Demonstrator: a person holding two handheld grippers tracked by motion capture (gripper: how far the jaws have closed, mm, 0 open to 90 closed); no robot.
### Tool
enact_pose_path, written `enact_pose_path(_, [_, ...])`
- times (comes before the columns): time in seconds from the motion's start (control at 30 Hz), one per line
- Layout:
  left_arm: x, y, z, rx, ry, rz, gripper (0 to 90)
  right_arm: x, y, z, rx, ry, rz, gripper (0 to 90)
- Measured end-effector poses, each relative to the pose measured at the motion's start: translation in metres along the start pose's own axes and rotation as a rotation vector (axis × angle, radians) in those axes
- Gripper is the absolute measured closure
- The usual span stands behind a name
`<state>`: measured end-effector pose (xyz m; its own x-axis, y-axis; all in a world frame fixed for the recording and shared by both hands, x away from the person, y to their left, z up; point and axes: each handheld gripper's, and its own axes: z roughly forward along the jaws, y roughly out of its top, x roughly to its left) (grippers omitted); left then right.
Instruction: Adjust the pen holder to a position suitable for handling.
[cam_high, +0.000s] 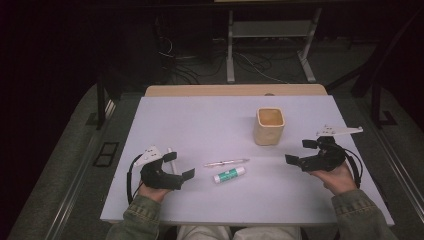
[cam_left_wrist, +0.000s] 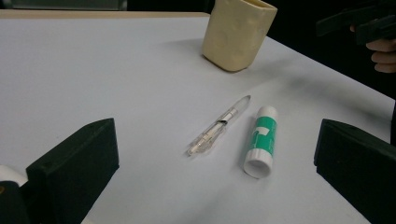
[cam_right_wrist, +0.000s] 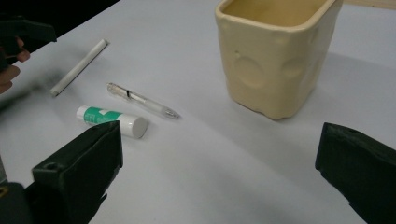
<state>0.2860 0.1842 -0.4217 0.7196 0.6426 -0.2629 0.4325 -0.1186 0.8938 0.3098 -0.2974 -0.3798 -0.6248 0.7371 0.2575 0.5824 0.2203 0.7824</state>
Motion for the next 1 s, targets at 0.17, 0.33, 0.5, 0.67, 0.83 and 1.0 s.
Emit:
enact_pose_path(0.17, [0.000, 0.000, 0.000, 0.000, 0.000, 0.000, 0.0, -0.005, 0.007, 0.000, 0.009, -0.009, 0.000, 0.5])
enact_pose_path(0.33, [0.000, 0.000, 0.000, 0.001, -0.002, 0.001, 0.0, -0.012, 0.015, -0.002, 0.004, -0.015, 0.000, 0.5])
enact_pose_path(0.5, [0.000, 0.000, 0.000, 0.001, -0.001, 0.001, 0.0, -0.018, 0.022, -0.004, 0.008, -0.025, -0.003, 0.5])
enact_pose_path(0.67, [0.000, 0.000, 0.000, 0.001, -0.002, 0.000, 0.0, -0.024, 0.029, -0.004, 0.015, -0.035, 0.000, 0.5])
enact_pose_path(0.83, [0.000, 0.000, 0.000, 0.000, -0.003, 0.000, 0.0, -0.030, 0.034, -0.003, 0.025, -0.038, 0.007, 0.5])
enact_pose_path(1.0, [0.001, 0.000, 0.000, 0.001, -0.002, 0.000, 0.0, -0.037, 0.039, -0.001, 0.038, -0.041, 0.009, 0.5])
